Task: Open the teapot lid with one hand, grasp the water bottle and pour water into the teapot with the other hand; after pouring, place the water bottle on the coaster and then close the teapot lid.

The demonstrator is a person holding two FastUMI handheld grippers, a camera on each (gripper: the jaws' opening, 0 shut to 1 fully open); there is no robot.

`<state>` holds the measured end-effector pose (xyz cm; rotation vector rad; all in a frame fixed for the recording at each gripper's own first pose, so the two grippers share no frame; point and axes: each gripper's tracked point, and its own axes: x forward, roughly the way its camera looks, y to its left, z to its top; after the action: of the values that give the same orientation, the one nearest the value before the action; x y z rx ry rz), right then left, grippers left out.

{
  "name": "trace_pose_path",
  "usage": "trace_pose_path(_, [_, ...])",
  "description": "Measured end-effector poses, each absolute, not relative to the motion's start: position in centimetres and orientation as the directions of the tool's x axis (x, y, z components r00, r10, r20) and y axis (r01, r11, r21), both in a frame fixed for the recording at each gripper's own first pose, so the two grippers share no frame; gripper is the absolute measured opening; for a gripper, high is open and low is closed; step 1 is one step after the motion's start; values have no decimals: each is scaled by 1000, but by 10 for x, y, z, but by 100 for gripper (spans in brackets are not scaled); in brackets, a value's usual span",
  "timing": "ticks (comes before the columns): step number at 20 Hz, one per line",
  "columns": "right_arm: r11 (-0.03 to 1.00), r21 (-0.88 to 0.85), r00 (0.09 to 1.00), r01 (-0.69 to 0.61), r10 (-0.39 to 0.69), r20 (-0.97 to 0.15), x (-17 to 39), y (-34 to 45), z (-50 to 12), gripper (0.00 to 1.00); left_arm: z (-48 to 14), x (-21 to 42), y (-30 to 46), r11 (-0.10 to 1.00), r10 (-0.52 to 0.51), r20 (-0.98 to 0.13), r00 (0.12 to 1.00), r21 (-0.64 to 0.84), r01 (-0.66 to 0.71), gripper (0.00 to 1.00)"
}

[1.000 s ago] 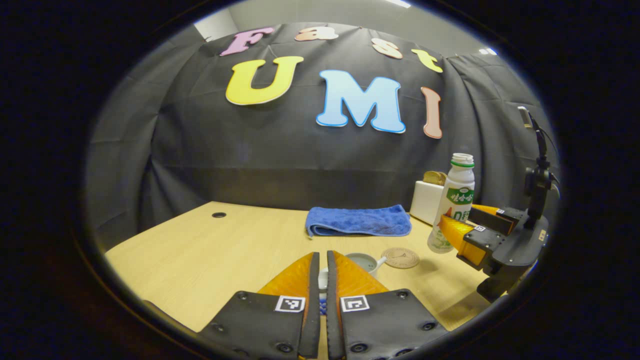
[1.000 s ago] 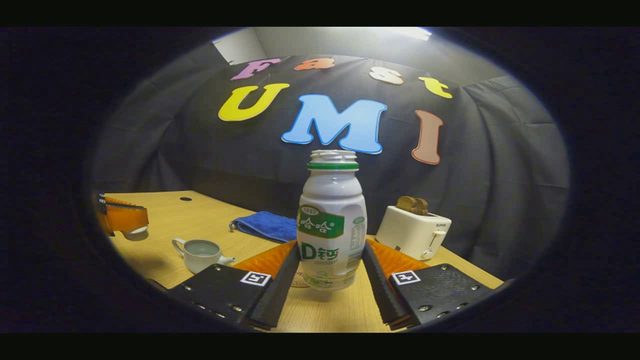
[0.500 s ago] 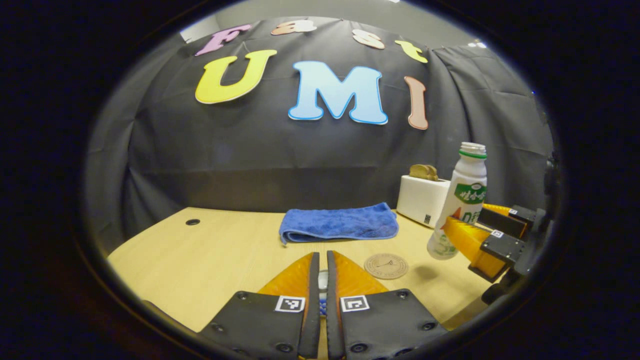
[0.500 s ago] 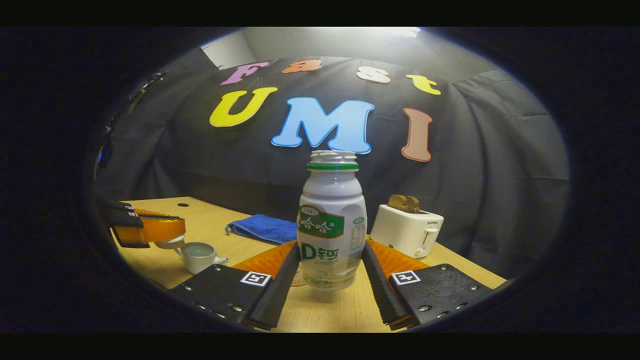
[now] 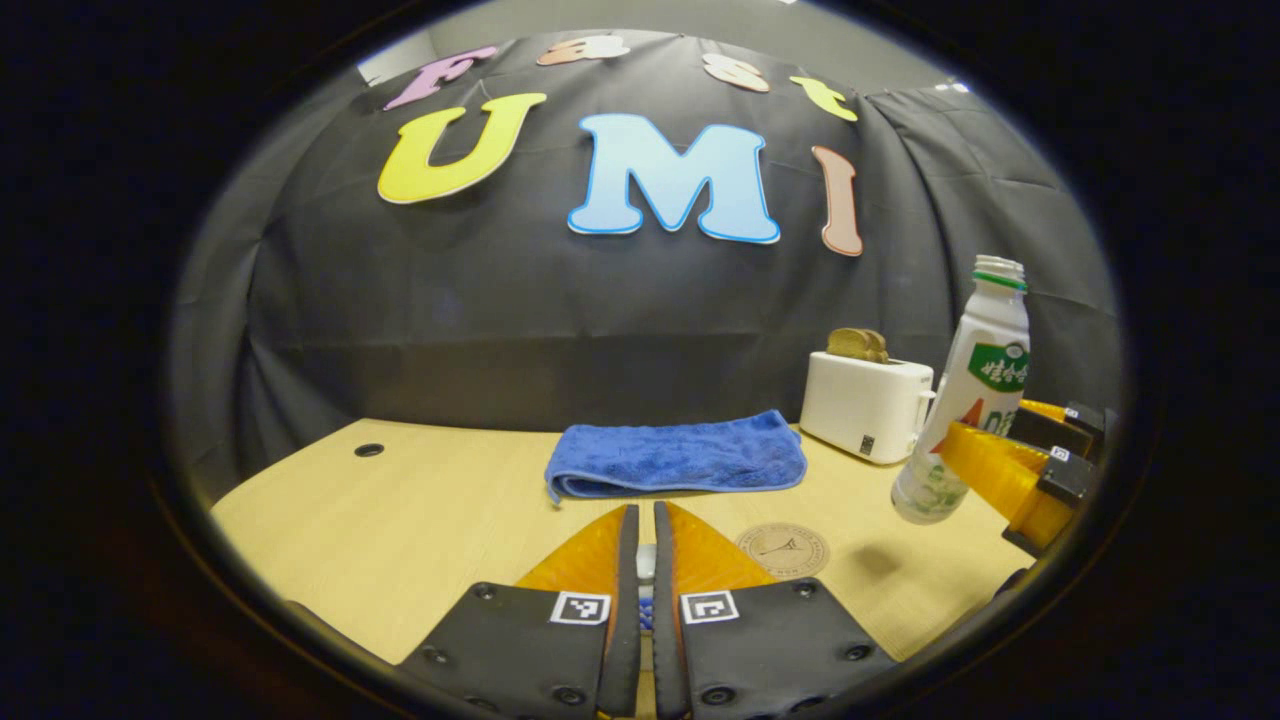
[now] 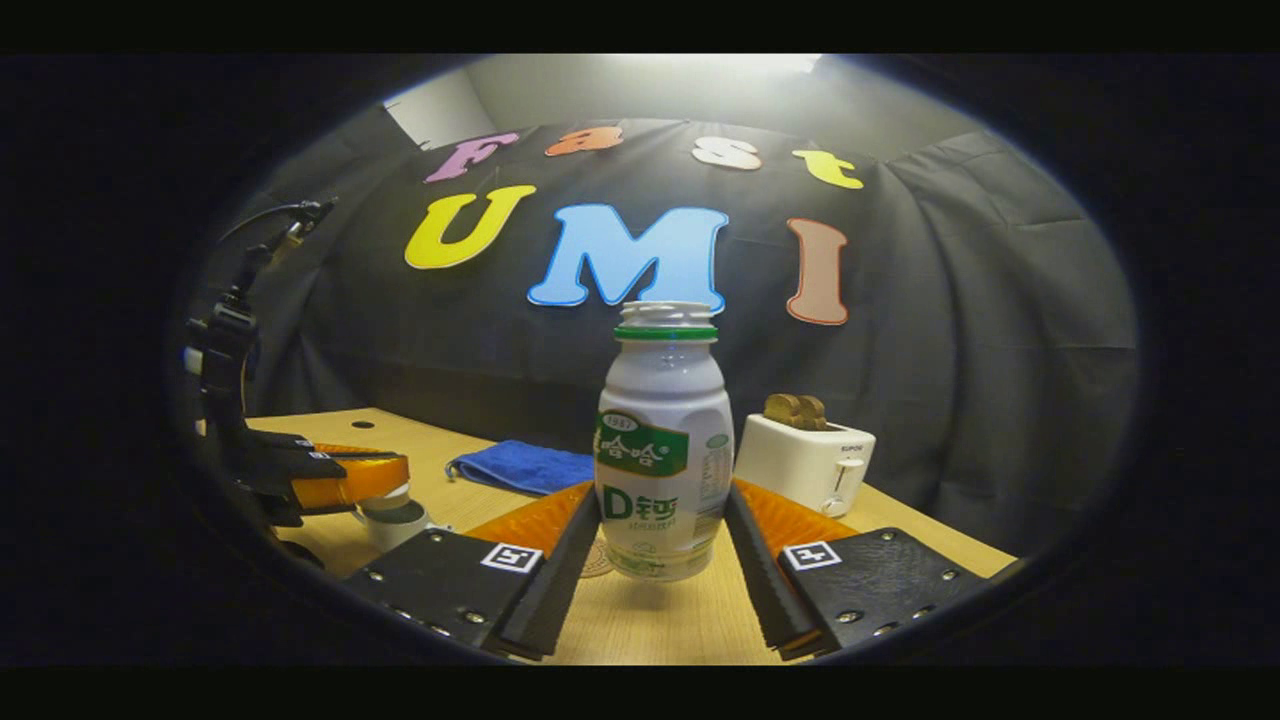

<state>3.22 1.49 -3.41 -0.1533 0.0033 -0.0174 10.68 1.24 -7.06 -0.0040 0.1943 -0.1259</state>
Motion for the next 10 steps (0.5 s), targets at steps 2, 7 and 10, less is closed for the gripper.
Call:
trace_pose_path(2, [989,-150,1000,15,-16,-8,33,16,-36,73,-75,109,11,992,-128,-196,972,-27,125,16])
trace_pose_path(7, [988,-152,1000,7,-9,-15,33,18,-37,73,-83,112,11,991,-130,-212,969,-31,127,16])
trace_pose_path(10, [988,-151,1000,9,-11,-15,33,17,-38,73,-87,113,10,992,-128,-222,967,-27,125,12])
